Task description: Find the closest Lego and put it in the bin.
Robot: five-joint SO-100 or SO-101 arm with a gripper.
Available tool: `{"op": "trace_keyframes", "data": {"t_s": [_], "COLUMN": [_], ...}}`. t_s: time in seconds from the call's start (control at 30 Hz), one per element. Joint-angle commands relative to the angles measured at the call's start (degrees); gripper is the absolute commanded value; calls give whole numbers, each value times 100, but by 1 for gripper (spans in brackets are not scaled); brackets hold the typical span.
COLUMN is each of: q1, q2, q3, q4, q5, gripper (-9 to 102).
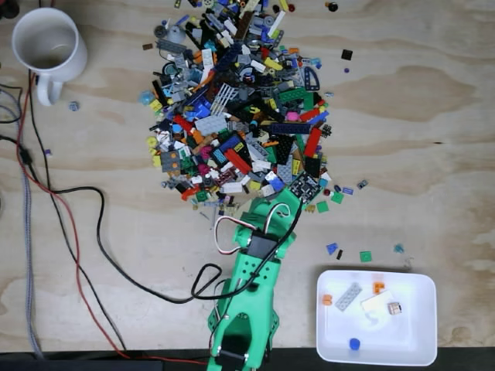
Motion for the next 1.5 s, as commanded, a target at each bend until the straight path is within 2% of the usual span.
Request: {"op": "trace_keyframes", "data": {"t_s": [0.0,0.57,0.63,0.77,0.87,1.03,1.13,1.23,1.47], "q1": [1125,1160,1230,1459,1556,1389,1195,1134,404], "q2": [-229,-176,-176,-519,-923,-984,-712,-624,-1389], "q3": [-281,-264,-220,176,185,114,272,554,932], "q4": [114,185,246,-97,360,1459,1758,1626,624], "q5": [-1380,-1600,-2083,-3858,-5168,-6548,-7049,-7462,-7049], "gripper": [21,21,21,21,19,18,18,19,18]}}
